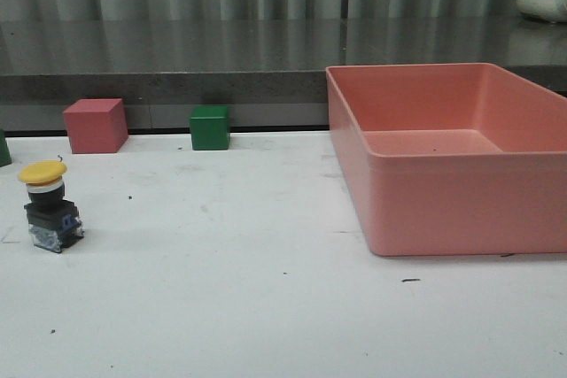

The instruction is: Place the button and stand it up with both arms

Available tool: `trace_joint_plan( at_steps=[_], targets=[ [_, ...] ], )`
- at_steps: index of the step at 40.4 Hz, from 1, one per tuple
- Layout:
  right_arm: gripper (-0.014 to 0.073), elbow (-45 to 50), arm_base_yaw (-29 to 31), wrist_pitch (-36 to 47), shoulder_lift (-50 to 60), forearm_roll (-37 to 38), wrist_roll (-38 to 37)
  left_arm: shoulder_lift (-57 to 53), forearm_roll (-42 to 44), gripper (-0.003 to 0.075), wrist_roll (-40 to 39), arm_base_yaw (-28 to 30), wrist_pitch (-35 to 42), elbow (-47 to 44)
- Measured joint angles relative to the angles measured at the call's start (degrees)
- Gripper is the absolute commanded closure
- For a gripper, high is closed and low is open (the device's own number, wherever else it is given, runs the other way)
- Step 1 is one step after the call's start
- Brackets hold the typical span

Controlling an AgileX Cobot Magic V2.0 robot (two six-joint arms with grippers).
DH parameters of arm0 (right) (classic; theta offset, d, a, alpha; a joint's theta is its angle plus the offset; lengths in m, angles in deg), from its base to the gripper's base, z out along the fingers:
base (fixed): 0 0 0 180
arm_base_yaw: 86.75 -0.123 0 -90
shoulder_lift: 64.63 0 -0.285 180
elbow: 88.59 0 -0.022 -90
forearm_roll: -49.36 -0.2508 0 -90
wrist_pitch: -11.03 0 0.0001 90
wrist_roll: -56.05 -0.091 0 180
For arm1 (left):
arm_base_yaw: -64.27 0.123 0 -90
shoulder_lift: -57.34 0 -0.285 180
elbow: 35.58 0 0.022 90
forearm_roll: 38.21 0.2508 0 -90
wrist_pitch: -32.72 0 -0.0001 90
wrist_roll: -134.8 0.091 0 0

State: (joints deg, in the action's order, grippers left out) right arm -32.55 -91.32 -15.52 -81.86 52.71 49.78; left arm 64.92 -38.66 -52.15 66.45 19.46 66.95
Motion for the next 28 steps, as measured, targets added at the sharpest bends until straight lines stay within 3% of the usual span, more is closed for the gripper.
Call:
trace_joint_plan(
  at_steps=[28],
  targets=[
    [0.0662, 0.0, 0.0, 0.0, 0.0, 0.0, 0.0, 0.0, -0.1, 0.0740, 0.0, 0.0, 3.1, -0.3]
  ],
)
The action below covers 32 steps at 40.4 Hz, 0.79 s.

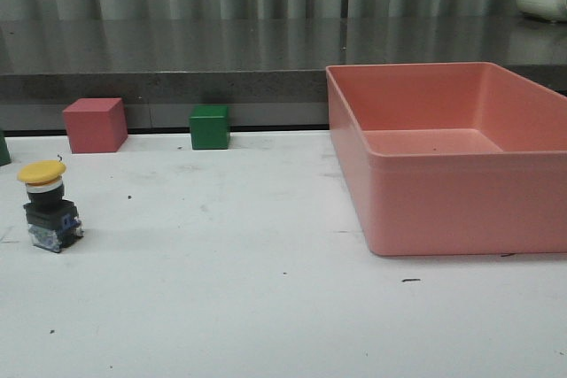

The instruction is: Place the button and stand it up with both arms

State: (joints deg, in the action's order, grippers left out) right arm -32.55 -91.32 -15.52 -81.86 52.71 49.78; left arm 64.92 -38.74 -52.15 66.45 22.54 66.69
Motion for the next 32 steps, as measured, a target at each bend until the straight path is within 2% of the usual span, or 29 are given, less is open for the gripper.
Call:
trace_joint_plan(
  at_steps=[20, 32],
  targets=[
    [0.0662, 1.4, 0.0, 0.9, 0.0, 0.2, 0.0, 0.0, 0.0, 0.0740, 0.0, 0.0, 0.0, 0.0],
    [0.0662, 16.0, 0.7, 11.2, 2.4, 0.2, 0.0, 0.0, 0.0, 0.0740, 0.0, 0.0, 0.0, 0.0]
  ],
)
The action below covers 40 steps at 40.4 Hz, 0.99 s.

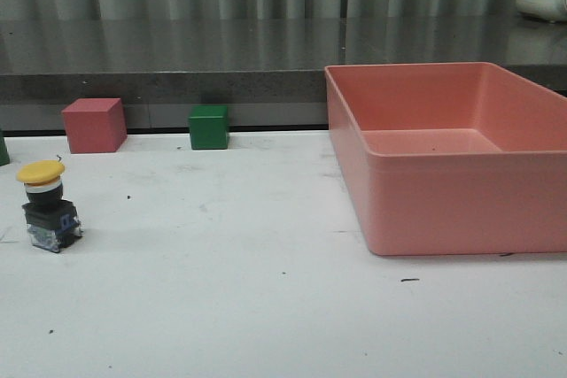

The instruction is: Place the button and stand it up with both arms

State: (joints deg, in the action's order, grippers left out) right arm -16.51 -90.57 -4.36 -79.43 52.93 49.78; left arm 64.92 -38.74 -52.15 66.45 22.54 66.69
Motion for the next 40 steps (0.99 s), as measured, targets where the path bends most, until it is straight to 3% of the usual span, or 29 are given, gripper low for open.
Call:
trace_joint_plan(
  at_steps=[7, 40],
  targets=[
    [0.0662, 6.5, 0.3, 3.5, 3.6, 0.1, 0.0, 0.0, 0.0, 0.0740, 0.0, 0.0, 0.0, 0.0],
    [0.0662, 6.7, 0.3, 2.2, 7.6, 0.2, 0.0, 0.0, 0.0, 0.0740, 0.0, 0.0, 0.0, 0.0]
  ],
)
